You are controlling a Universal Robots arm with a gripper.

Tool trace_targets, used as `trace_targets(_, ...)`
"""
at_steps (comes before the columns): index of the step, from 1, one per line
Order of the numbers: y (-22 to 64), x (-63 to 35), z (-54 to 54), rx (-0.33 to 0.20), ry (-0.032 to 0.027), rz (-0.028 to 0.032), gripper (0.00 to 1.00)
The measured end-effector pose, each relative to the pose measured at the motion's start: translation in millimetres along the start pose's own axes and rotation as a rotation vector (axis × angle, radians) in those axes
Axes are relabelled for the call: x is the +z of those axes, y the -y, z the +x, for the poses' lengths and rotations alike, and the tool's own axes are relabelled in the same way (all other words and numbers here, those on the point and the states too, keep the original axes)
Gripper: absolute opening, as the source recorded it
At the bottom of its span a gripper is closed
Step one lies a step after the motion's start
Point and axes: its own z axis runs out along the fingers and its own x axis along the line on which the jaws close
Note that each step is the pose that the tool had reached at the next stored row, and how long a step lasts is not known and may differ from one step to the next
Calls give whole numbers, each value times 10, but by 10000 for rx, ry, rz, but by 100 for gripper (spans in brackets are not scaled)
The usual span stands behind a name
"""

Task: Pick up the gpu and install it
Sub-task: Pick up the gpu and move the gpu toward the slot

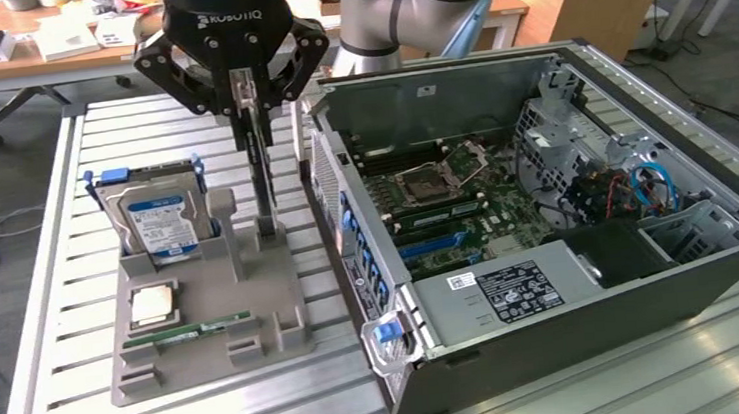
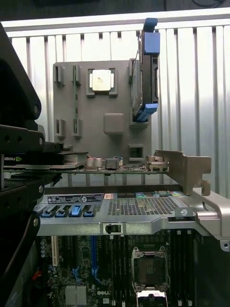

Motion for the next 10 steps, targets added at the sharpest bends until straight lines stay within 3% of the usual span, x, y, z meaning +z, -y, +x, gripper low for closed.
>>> trace_targets(4,-4,1,-61,2,0,0,26)
trace_targets(10,-14,7,-249,1,0,-14,26)
